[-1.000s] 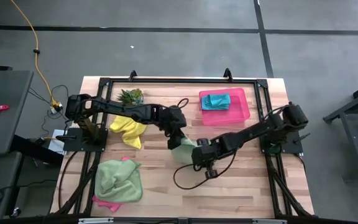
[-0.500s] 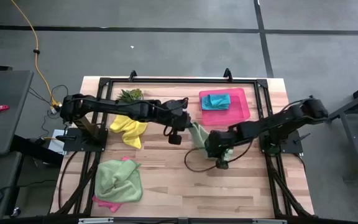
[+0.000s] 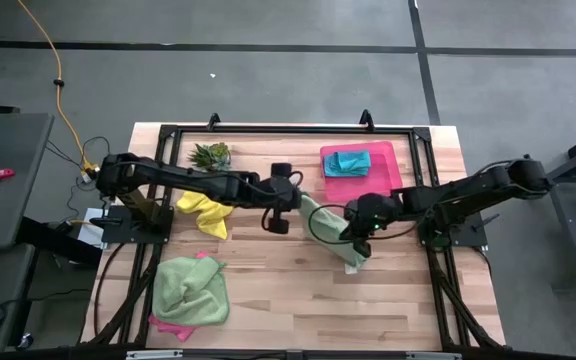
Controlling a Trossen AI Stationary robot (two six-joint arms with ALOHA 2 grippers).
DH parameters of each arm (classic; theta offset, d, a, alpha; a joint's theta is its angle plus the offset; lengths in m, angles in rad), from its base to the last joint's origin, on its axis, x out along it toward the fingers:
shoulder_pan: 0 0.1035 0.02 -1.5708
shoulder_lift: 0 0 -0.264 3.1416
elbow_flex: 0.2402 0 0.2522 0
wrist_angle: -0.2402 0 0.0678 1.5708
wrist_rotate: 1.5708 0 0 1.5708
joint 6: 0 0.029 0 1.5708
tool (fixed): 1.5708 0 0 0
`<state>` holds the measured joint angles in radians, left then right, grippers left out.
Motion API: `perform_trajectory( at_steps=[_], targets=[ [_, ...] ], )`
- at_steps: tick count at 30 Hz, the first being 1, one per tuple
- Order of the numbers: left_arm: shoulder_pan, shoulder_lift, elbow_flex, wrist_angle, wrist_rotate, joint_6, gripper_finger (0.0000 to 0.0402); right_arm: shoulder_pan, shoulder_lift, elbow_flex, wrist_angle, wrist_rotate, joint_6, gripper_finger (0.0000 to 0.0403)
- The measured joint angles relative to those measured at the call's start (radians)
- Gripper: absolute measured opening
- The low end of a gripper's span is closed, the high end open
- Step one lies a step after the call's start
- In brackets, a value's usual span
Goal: Fold microfiber towels
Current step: Fold the right green microfiber cloth
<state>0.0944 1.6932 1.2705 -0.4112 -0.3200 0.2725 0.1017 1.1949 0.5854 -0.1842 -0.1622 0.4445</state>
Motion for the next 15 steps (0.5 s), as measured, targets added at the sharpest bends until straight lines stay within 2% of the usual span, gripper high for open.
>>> perform_trajectory(
  at_steps=[2,6,11,15],
  targets=[
    [0.0,0.0,-0.042,-0.021,-0.029,-0.035,0.0,0.0,0.0,0.0,-0.018,0.005,-0.003,0.0001],
    [-0.008,0.0,-0.15,-0.013,-0.025,-0.09,0.0,0.004,0.0,0.006,-0.013,0.015,-0.035,0.0001],
    [-0.031,0.0,-0.259,0.062,-0.013,-0.147,0.0,0.004,0.0,0.026,0.018,0.049,-0.057,0.0001],
    [-0.044,0.001,-0.292,0.143,-0.004,-0.23,0.0,0.005,0.0,0.026,0.11,0.078,0.001,0.0001]
  ],
)
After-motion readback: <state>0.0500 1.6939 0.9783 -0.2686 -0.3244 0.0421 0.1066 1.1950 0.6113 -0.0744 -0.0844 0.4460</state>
